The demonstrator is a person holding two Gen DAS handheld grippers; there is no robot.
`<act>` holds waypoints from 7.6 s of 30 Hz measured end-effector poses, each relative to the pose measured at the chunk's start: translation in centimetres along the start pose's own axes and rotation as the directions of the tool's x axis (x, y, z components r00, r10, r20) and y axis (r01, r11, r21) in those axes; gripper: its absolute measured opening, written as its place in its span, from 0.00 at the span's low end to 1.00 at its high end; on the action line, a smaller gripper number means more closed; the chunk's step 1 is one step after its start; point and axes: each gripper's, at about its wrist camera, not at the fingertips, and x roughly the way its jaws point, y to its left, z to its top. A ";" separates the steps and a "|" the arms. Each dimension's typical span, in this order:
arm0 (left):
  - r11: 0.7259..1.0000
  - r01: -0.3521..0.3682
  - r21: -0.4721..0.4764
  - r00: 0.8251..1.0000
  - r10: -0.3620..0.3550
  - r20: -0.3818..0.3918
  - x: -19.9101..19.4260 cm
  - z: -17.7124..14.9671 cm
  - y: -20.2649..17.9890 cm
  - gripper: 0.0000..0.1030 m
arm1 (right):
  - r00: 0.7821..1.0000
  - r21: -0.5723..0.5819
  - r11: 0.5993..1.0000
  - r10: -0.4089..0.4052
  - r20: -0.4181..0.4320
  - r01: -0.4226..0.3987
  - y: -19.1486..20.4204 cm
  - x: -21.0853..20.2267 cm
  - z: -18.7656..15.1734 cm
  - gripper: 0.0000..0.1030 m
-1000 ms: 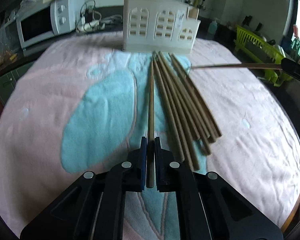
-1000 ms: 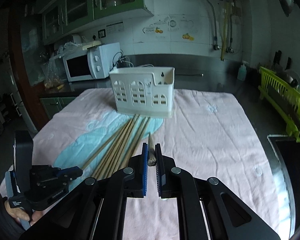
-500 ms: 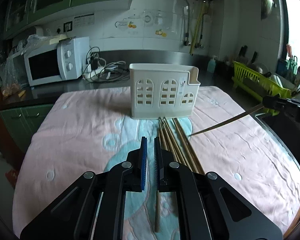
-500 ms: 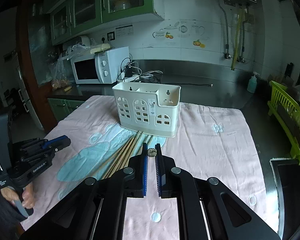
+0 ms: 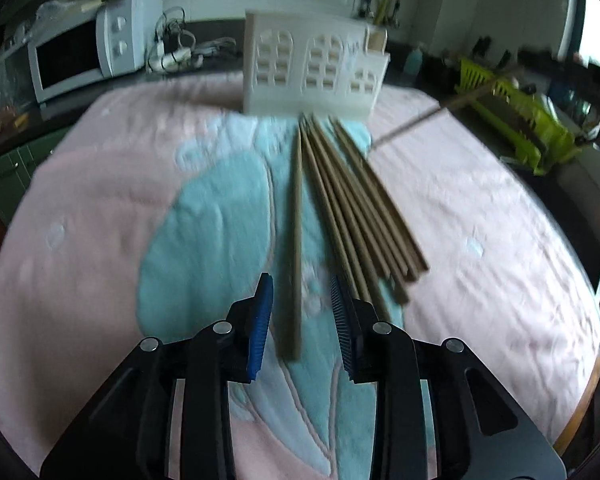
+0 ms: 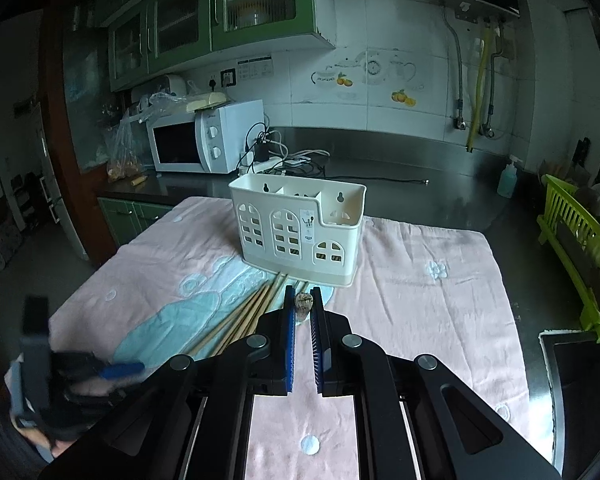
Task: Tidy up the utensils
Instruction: 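Grasp a chopstick with the right tool while the left tool lifts its chopstick, then carry both chopsticks to the white caddy and drop them in, then return both open tools to the chopsticks on the blanket, then close the right tool on a chopstick while the left tool grasps another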
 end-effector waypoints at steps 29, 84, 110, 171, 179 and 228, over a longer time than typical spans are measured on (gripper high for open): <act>0.999 -0.044 0.028 0.994 0.042 0.098 -2.1 1.3 -0.6 0.05 | 1.000 -0.010 1.000 -0.006 0.002 0.006 0.4 0.4 -0.2 0.07; 0.999 -0.053 0.006 0.858 0.043 0.512 -13.8 19.1 -1.5 0.05 | 0.994 -0.081 0.996 -0.018 0.106 0.027 -2.3 -2.8 12.1 0.07; 0.994 -0.091 -0.055 0.874 0.106 0.474 -5.1 30.0 -0.1 0.06 | 1.000 -0.069 0.997 -0.017 0.019 0.019 -4.3 6.4 14.1 0.07; 0.977 -0.188 -0.101 0.961 0.205 0.188 -8.0 1.0 3.0 0.95 | 0.944 -0.065 0.998 -0.004 -0.331 -0.018 5.3 9.3 -11.2 0.39; 0.976 -0.188 -0.111 0.963 0.206 0.174 -7.6 0.5 3.4 0.95 | 0.947 -0.070 0.998 -0.015 -0.320 -0.008 5.8 8.8 -11.1 0.32; 0.974 -0.155 0.168 0.986 0.164 -0.040 1.9 -0.1 -2.2 0.77 | 0.939 0.035 0.999 -0.023 -0.343 0.037 0.8 9.9 -11.0 0.16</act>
